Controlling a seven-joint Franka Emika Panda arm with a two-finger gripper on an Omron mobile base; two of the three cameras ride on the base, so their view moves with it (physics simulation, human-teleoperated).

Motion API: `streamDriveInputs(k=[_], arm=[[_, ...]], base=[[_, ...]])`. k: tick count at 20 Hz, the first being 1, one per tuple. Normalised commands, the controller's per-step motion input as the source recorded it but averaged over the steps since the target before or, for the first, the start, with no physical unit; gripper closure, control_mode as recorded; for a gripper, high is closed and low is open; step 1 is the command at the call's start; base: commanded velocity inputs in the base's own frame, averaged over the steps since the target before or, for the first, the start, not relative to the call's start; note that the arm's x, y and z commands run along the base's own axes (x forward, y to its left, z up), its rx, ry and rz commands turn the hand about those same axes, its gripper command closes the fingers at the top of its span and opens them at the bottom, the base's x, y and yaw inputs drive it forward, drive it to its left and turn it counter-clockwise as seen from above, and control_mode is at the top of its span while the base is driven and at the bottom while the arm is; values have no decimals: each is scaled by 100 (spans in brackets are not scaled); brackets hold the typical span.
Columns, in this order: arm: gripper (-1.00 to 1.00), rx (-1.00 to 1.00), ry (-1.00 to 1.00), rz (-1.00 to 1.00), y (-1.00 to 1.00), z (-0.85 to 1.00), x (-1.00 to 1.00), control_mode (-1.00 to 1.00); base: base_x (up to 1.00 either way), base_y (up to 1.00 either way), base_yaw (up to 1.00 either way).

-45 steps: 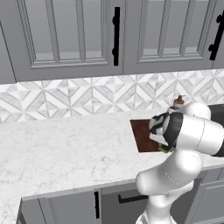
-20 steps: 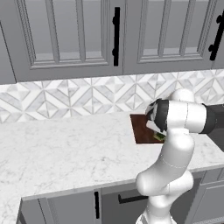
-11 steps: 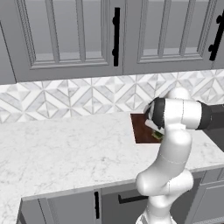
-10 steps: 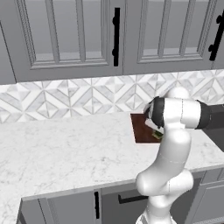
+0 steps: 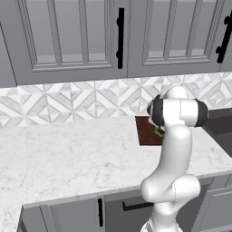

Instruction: Pick up the sponge from the counter and clean the cutting board by briefly scrubbing or pressing down on the cutting board. Once finished, release the sponge.

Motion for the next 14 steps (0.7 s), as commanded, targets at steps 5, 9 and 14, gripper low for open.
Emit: streamDriveInputs(k=[5, 9, 14], arm=[[100, 0, -10, 0, 2, -32, 67, -100], [100, 0, 1, 0, 0, -1, 69, -100], [100, 0, 2, 0, 0, -2, 62, -100]], base=[[0, 0, 0], [0, 0, 0], [0, 0, 0]])
